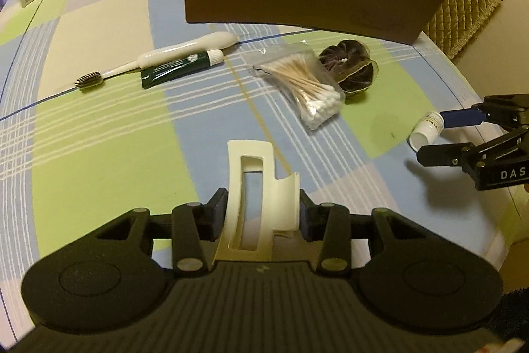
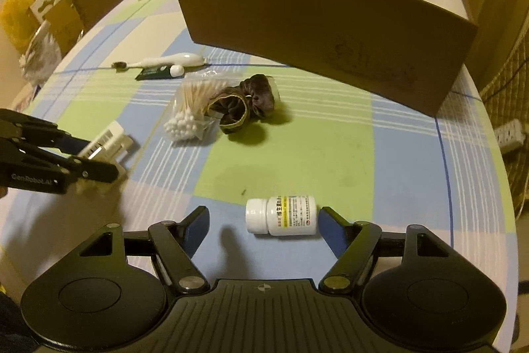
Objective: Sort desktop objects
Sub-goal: 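Carry the hair clip and pill bottle over the brown box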
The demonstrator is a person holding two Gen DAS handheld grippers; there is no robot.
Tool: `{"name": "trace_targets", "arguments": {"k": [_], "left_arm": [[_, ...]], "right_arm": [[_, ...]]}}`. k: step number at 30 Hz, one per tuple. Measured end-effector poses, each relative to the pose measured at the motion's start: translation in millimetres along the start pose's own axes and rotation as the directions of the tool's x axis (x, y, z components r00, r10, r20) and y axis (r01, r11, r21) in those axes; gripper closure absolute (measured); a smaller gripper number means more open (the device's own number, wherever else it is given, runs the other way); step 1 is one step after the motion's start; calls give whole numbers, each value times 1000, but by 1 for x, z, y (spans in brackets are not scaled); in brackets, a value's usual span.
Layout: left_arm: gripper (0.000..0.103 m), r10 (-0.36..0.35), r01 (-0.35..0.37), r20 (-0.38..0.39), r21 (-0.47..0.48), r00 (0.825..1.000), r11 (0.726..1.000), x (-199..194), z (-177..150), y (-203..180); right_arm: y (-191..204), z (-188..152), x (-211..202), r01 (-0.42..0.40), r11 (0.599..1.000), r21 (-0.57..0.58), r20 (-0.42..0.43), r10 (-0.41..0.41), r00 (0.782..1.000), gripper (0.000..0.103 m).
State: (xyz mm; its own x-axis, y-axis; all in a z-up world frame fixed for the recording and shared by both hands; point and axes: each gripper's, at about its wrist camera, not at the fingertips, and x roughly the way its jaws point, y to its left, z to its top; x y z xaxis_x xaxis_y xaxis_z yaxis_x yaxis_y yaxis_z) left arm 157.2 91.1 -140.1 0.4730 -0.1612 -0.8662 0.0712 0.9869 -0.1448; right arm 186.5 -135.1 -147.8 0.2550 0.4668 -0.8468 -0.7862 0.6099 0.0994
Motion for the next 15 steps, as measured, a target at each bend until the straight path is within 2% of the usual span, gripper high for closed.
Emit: {"name": "trace_targets", "arguments": {"k": [3, 4, 5, 6, 7, 15], "left_arm": [[63, 3, -3, 8, -8, 1000, 1000, 0, -1, -2], [63, 6, -6, 11, -10, 1000, 1000, 1, -1, -2], [63, 8, -8, 13, -10, 1000, 1000, 1, -1, -2], [63, 9, -9, 15, -7, 1000, 1000, 2, -1, -3], [63, 9, -9, 17, -3, 1000, 1000, 2, -1, -4], [66, -8, 8, 22, -4, 1000, 1000, 3, 4, -4]], "right_arm": [[1, 1, 4, 17, 1000, 9, -7, -17, 1000, 34], [1, 0, 5, 22, 1000, 13, -7, -22, 1000, 37], [1, 0, 6, 25, 1000, 15, -8, -25, 1000, 41], [1, 0, 7, 35, 999, 17, -14, -34, 999, 52], [2, 0, 9, 46, 999, 20, -21, -46, 999, 58], [0, -3, 2, 42, 996, 75, -21, -41, 999, 59]]}}
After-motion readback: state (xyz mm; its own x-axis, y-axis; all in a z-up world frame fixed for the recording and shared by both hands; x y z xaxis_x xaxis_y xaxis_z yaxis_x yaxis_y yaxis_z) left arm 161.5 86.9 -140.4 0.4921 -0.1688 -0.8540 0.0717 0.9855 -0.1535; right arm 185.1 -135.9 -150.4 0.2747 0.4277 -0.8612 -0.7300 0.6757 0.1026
